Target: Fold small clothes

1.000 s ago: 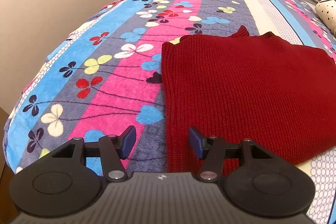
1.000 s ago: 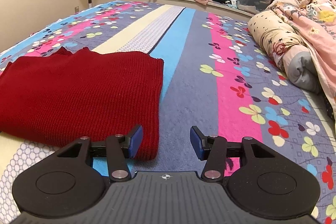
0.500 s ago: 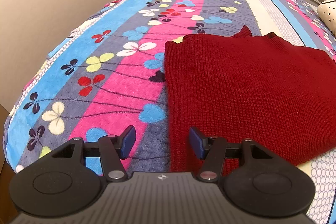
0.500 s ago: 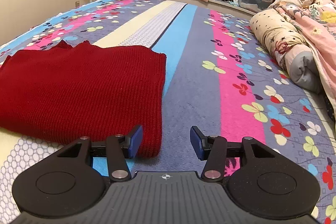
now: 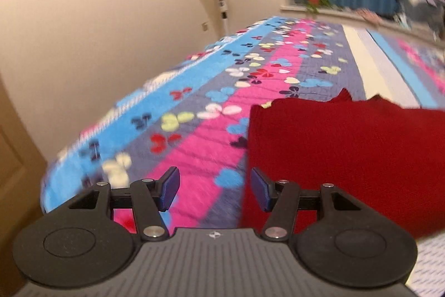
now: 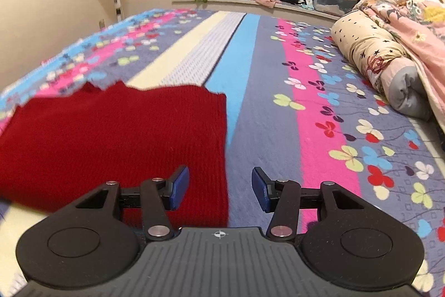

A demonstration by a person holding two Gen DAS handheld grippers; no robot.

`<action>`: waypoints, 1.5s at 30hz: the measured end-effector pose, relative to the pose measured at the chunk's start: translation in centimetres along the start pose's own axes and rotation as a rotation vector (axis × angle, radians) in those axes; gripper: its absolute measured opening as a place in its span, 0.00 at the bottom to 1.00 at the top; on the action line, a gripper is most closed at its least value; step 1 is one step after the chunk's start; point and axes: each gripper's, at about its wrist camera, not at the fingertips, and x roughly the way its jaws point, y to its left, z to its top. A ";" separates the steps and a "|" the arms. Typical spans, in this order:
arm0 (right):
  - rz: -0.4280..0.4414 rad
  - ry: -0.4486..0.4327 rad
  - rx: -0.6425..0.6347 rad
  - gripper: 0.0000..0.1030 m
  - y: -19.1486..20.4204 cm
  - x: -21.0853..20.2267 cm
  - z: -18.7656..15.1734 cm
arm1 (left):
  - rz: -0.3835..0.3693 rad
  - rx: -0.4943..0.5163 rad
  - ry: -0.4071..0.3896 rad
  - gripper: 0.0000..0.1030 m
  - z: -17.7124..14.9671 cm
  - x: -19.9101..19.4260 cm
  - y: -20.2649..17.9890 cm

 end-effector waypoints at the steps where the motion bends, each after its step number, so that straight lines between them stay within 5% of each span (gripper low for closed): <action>1: 0.014 -0.005 0.014 0.50 -0.1 -0.2 0.2 | 0.002 -0.039 0.012 0.60 -0.6 -0.2 -0.3; 10: 0.038 -0.040 0.058 0.50 -0.7 0.2 2.4 | -0.001 -0.353 0.130 0.60 -4.3 1.6 -1.3; 13: 0.027 -0.048 0.097 0.50 -1.6 0.5 3.0 | 0.020 -0.407 0.112 0.60 -4.6 1.9 -1.9; 18: -0.006 -0.061 0.176 0.50 -3.9 0.8 3.9 | 0.005 -0.518 0.191 0.59 -5.4 3.7 -2.6; 21: -0.030 -0.072 0.215 0.50 -5.3 0.6 4.3 | -0.011 -0.564 0.204 0.32 -5.4 4.1 -3.0; 23: -0.044 -0.080 0.243 0.50 -6.3 0.4 4.5 | 0.031 -0.532 0.182 0.17 -4.3 3.5 -3.9; 26: -0.071 -0.090 0.294 0.50 -7.9 0.1 4.6 | 0.095 -0.410 0.090 0.14 -1.1 1.5 -6.7; 28: -0.097 -0.098 0.331 0.50 -8.8 -0.2 4.6 | 0.052 -0.311 -0.005 0.14 1.2 -0.2 -9.8; 32: -0.128 -0.124 0.385 0.50 -10.2 -0.6 4.6 | -0.166 -0.071 -0.153 0.13 4.0 -4.0 -19.0; 35: -0.142 -0.133 0.403 0.50 -10.7 -0.4 4.6 | -0.362 0.147 -0.189 0.13 2.5 -6.1 -27.1; 39: -0.127 -0.123 0.409 0.50 -10.8 0.1 4.5 | -0.623 0.457 -0.046 0.16 -3.1 -5.7 -36.0; 41: -0.098 -0.109 0.410 0.50 -10.7 0.5 4.4 | -0.688 0.560 0.050 0.27 -5.1 -5.2 -37.9; 45: 0.034 -0.034 0.424 0.51 -10.1 2.1 4.0 | -0.743 0.510 -0.039 0.49 -4.6 -6.6 -34.7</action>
